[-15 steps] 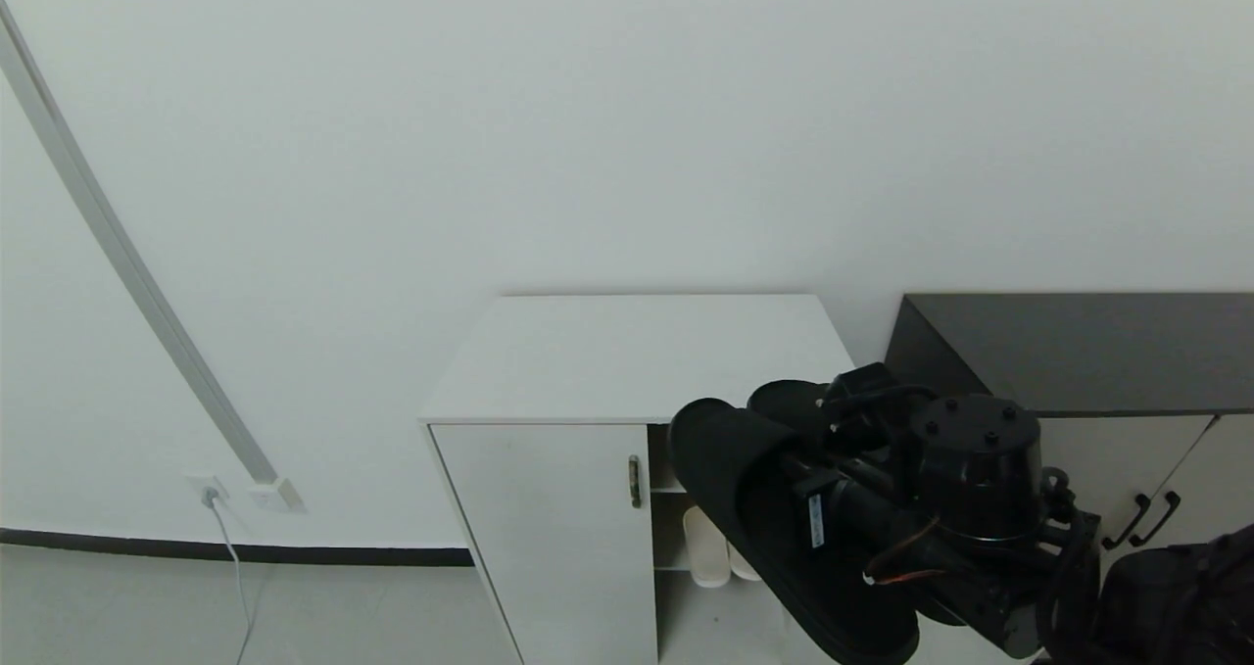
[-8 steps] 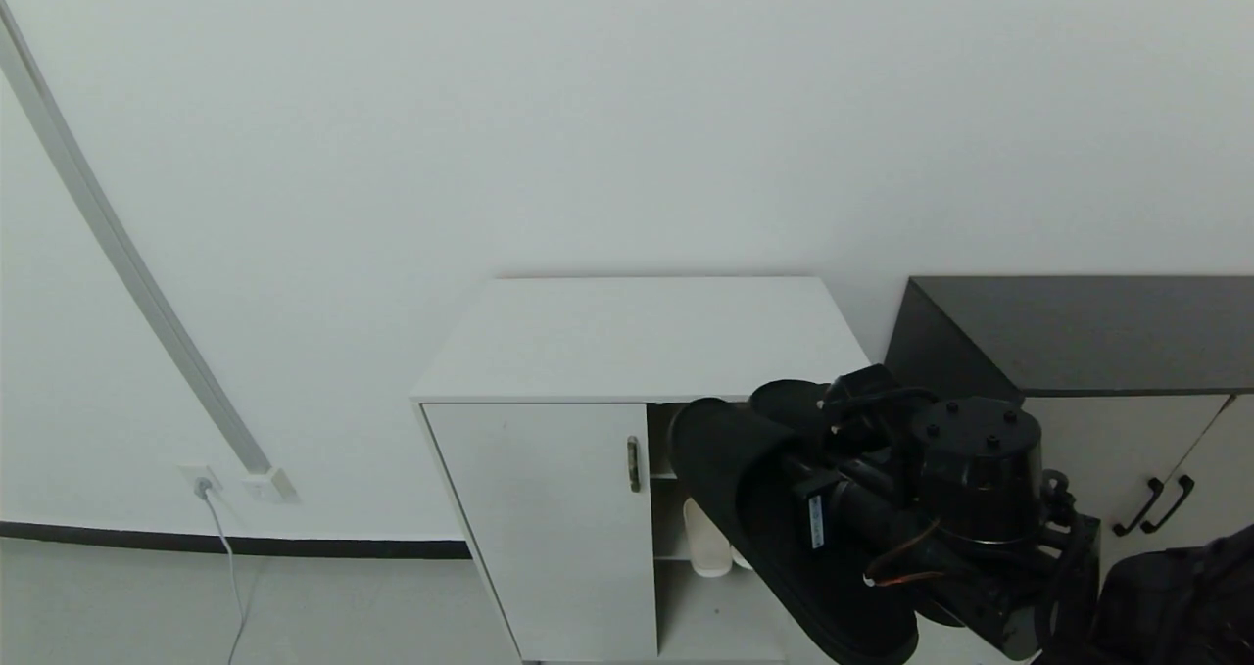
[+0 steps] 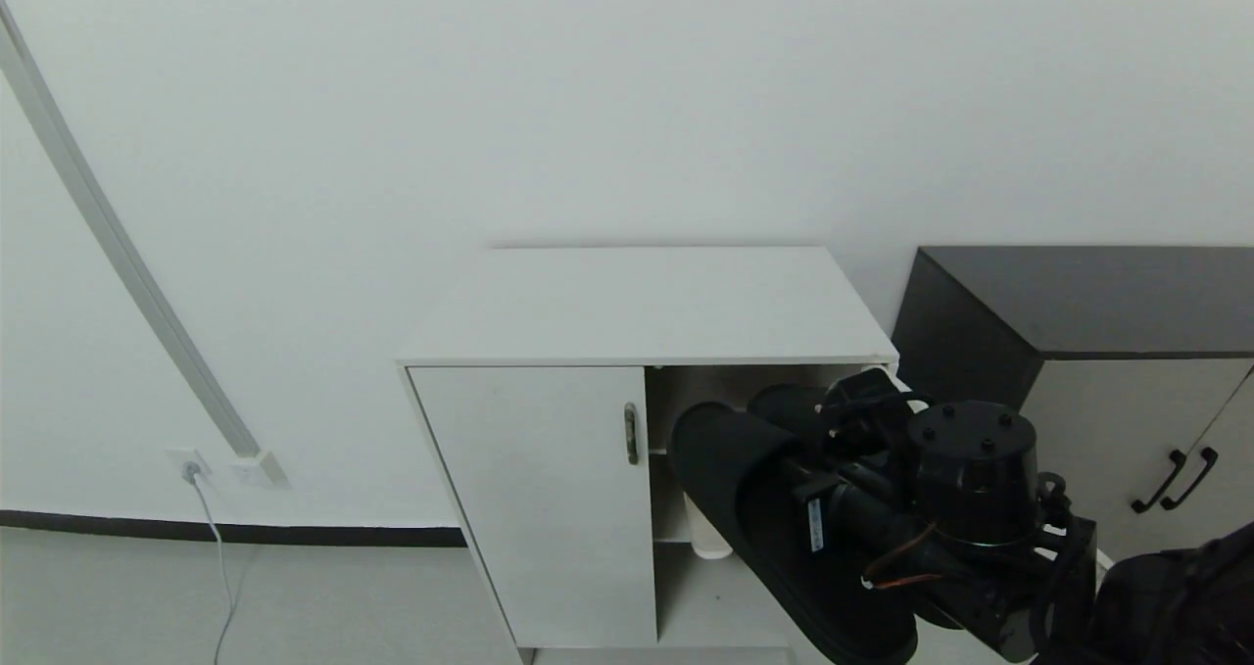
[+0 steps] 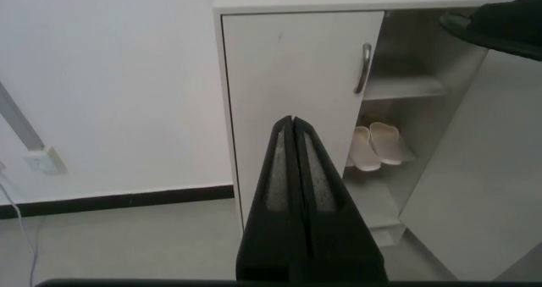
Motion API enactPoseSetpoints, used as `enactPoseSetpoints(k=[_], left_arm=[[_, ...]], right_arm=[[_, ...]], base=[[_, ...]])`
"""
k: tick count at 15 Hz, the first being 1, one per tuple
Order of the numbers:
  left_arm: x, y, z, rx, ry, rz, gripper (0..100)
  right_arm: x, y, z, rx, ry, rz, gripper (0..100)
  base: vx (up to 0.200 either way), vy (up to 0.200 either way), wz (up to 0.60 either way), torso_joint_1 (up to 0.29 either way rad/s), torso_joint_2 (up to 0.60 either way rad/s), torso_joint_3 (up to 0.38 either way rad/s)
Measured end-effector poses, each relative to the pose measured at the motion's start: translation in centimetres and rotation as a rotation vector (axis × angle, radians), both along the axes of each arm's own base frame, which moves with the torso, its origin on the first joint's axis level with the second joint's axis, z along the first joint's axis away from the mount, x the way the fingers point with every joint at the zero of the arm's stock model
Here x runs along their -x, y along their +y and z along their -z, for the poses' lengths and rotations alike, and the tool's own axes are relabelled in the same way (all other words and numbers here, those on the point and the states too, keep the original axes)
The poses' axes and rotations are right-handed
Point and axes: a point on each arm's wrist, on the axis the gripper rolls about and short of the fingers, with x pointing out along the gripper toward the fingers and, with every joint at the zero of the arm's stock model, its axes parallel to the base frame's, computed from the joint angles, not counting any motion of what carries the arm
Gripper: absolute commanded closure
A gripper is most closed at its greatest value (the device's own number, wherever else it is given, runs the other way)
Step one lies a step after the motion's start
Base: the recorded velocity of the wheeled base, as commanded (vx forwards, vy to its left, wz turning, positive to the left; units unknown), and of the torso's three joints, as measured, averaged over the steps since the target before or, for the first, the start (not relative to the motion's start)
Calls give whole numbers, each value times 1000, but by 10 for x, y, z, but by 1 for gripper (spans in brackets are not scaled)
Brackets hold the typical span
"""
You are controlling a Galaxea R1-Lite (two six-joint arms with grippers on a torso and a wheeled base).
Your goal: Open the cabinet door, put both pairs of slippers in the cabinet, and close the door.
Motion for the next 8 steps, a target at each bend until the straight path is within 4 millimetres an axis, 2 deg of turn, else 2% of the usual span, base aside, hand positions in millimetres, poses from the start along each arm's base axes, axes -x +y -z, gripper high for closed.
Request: enactPoseSetpoints(k=[8], left_arm=[[0,0,0,0,0,0,100]], right_arm=[[0,1,2,5,4,0,100]], base=[[0,0,0,-207,531,320]])
